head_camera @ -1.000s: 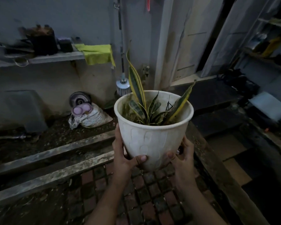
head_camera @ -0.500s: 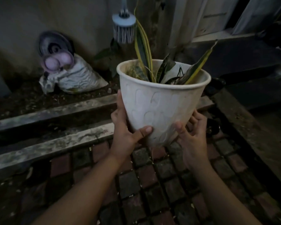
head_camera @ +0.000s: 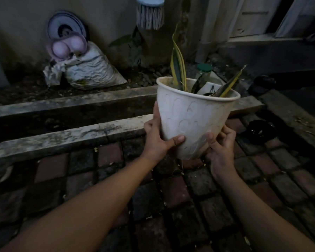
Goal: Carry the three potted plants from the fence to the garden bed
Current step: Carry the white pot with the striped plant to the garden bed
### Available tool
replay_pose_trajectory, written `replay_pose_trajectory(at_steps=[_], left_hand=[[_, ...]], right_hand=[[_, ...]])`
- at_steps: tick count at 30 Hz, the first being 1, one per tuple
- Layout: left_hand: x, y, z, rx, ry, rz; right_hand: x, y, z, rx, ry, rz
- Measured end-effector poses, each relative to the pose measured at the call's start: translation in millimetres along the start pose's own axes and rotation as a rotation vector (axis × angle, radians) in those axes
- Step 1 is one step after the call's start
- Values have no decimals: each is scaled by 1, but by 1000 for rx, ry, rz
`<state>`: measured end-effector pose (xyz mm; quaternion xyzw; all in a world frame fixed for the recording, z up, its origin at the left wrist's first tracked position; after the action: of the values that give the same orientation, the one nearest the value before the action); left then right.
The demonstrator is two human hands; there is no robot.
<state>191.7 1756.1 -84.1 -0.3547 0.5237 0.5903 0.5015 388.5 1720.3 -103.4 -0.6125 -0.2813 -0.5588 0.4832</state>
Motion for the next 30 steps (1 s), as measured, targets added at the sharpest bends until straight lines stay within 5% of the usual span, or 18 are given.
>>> replay_pose_trajectory(at_steps=[17,30], left_hand=[[36,-24,-5,15,104,9],[62,-37,19,139,58,116]], right_hand=[[-34,34,29,171,-31,-83],[-71,60,17,99,-70,-183]])
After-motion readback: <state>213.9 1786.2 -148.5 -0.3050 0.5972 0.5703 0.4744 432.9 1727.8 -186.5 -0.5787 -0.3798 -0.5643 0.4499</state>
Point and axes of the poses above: each hand's wrist, its own z-axis towards the middle knuckle, its own y-axis out of the back of the hand, x = y × z, the point moved 3 cm from there along z, towards the middle knuckle, and after that the axes turned 3 degrees about z, right-handed, at the moved point
